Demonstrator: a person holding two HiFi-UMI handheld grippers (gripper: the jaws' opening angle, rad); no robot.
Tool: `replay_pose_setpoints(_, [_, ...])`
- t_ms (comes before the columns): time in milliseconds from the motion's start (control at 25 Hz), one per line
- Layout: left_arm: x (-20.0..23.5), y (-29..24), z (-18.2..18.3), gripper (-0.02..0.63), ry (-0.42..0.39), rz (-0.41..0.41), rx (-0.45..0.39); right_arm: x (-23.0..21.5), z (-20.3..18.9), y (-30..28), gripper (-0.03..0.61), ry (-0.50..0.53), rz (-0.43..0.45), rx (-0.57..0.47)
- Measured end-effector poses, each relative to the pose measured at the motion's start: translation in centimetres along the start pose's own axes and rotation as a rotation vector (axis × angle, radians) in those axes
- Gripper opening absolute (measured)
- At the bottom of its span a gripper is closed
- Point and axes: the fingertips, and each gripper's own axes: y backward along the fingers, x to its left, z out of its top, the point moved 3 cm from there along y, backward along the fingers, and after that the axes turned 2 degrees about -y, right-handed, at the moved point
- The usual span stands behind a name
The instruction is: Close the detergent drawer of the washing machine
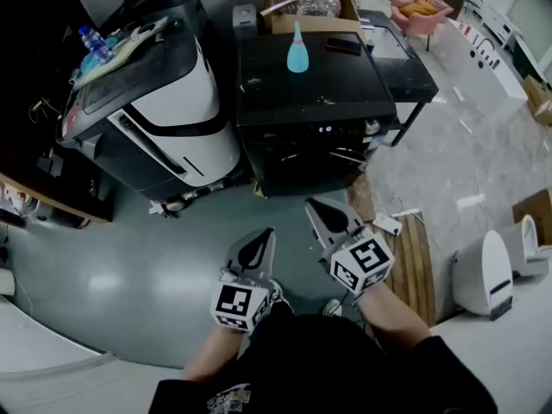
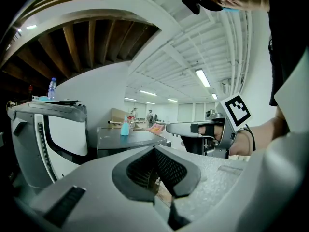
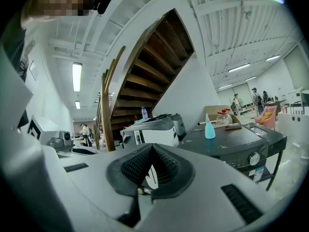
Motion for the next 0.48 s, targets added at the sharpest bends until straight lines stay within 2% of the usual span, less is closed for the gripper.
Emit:
replay_pose_setpoints(240, [-6.6,-0.1,-0.5,0.003,0.003,0.021,-0.013,-0.8,-0.3,6.4,-0.002,0.014,0.038,-0.003])
replay_pose_setpoints(480, [-11.0,0.1,-0.7,0.003,0.004,0.04,-0.022,-0.8,-1.1,10.8,-0.002,0.023,0.065,0.014])
